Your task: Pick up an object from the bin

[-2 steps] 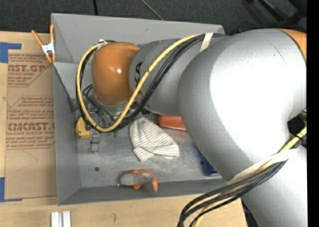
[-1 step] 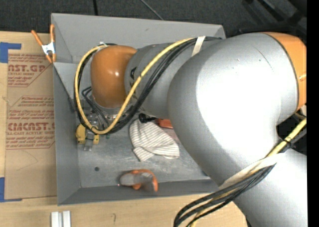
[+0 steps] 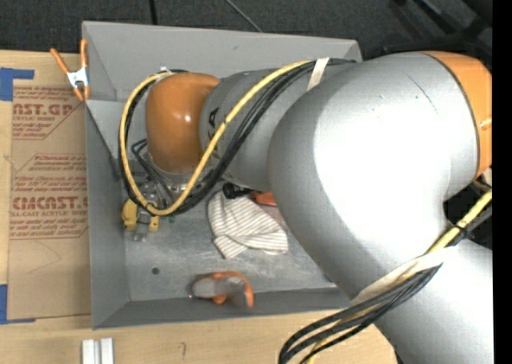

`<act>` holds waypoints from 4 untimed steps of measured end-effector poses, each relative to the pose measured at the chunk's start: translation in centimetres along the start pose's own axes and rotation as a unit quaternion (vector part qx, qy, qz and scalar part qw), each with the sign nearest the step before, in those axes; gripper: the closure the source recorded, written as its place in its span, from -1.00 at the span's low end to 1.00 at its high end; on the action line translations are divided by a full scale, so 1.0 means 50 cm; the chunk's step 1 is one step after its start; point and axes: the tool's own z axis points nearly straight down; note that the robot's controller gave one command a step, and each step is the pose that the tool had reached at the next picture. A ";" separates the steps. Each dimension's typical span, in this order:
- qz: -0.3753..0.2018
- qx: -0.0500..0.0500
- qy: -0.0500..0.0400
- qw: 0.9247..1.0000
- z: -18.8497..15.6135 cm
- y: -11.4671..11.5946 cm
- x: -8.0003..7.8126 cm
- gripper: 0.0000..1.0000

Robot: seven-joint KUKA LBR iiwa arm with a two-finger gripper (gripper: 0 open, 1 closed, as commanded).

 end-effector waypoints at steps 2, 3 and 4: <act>0.002 0.002 0.003 1.000 -0.012 0.000 0.002 1.00; -0.005 0.003 0.005 1.000 -0.044 -0.001 0.003 1.00; -0.003 0.002 0.005 1.000 -0.072 0.000 0.002 1.00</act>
Offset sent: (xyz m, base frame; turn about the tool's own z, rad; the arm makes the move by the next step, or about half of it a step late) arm 0.0000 -0.0001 0.0542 0.0000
